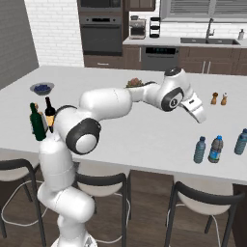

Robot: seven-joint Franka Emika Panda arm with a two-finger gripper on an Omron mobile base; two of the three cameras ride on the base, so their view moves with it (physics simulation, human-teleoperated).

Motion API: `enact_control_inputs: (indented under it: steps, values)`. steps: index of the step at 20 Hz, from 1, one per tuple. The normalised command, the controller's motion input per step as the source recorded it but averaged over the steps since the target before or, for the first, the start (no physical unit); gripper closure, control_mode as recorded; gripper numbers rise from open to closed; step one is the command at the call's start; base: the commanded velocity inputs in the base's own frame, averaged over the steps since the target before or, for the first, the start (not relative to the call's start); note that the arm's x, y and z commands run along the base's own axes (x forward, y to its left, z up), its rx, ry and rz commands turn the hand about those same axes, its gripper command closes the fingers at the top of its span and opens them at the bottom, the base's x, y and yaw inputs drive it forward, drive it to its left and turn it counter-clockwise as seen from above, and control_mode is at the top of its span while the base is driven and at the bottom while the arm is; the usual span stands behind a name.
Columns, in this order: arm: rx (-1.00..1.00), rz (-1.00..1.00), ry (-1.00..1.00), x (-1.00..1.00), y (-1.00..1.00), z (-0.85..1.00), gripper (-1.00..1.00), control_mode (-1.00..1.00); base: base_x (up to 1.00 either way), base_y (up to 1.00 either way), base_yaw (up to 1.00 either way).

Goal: Move the plastic bottles in the middle to the plastics group, and the glass bottles in the middle to the glass group.

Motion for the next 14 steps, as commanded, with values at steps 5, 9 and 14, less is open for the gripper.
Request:
enact_control_inputs:
  steps: [5, 9, 14]
  values:
    - [0.0, 0.23, 0.0, -0.57, 0.59, 0.04, -1.0, -1.0, 0.0, 0.0, 0.0]
    - [0.0, 0.25, 0.0, -0.66, 0.56, 0.03, -1.0, -1.0, 0.0, 0.0, 0.0]
    - [0.0, 0.21, 0.0, -0.57, 0.76, 0.0, -1.0, -1.0, 0.0, 0.0, 0.0]
